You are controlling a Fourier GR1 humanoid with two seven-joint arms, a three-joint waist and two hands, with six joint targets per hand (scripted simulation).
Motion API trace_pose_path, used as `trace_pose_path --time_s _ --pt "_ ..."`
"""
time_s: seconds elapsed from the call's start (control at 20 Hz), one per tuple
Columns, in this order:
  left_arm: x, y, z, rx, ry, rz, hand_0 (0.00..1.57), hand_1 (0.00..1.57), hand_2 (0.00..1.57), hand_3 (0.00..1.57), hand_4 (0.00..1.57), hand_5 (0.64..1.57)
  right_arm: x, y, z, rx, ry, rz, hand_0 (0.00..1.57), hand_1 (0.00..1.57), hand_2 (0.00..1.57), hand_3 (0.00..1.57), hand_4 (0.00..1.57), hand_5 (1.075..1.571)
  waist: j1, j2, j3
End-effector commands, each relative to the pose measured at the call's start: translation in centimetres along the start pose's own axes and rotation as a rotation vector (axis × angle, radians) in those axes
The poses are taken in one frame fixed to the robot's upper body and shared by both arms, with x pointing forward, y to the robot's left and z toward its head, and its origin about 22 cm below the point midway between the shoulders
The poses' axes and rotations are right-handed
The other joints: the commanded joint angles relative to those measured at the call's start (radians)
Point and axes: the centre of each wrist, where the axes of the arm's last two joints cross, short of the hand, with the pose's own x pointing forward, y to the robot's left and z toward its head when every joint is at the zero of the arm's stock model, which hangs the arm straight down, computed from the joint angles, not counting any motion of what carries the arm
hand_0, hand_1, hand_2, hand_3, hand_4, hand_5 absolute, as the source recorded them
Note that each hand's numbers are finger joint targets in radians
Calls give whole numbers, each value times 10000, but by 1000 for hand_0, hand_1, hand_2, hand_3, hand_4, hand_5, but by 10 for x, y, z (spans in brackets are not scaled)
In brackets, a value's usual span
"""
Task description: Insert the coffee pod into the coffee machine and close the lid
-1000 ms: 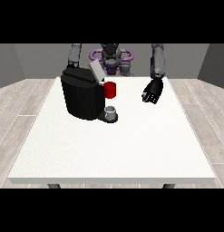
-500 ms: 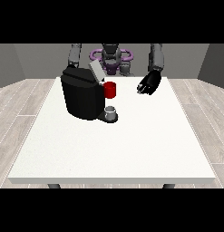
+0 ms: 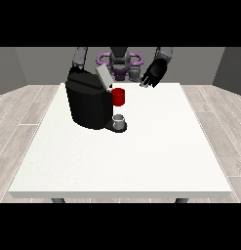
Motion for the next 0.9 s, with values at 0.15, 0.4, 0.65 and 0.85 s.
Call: trace_pose_path --time_s 0.15,0.4,0.65,0.85 --pt "28 34 -6 209 -143 -134 1340 1340 1372 1351 562 1571 10 -12 -4 69 -246 -73 0 0 0 0 0 1571 -471 -220 -2" --pt "61 92 -7 988 -433 566 1221 1221 1266 1292 509 1571 42 1 -22 -194 -890 -274 0 0 0 0 0 1571 -683 530 1" --pt "63 100 -5 1313 -392 653 1256 1256 1287 1265 488 1571 41 -22 -21 -302 -1095 -241 0 0 0 0 0 1571 -933 638 0" --pt "95 137 -1 1977 -437 109 1203 1203 1267 1262 487 1571 71 -7 -37 -508 -1894 -317 0 0 0 0 186 1571 -1138 1438 1"
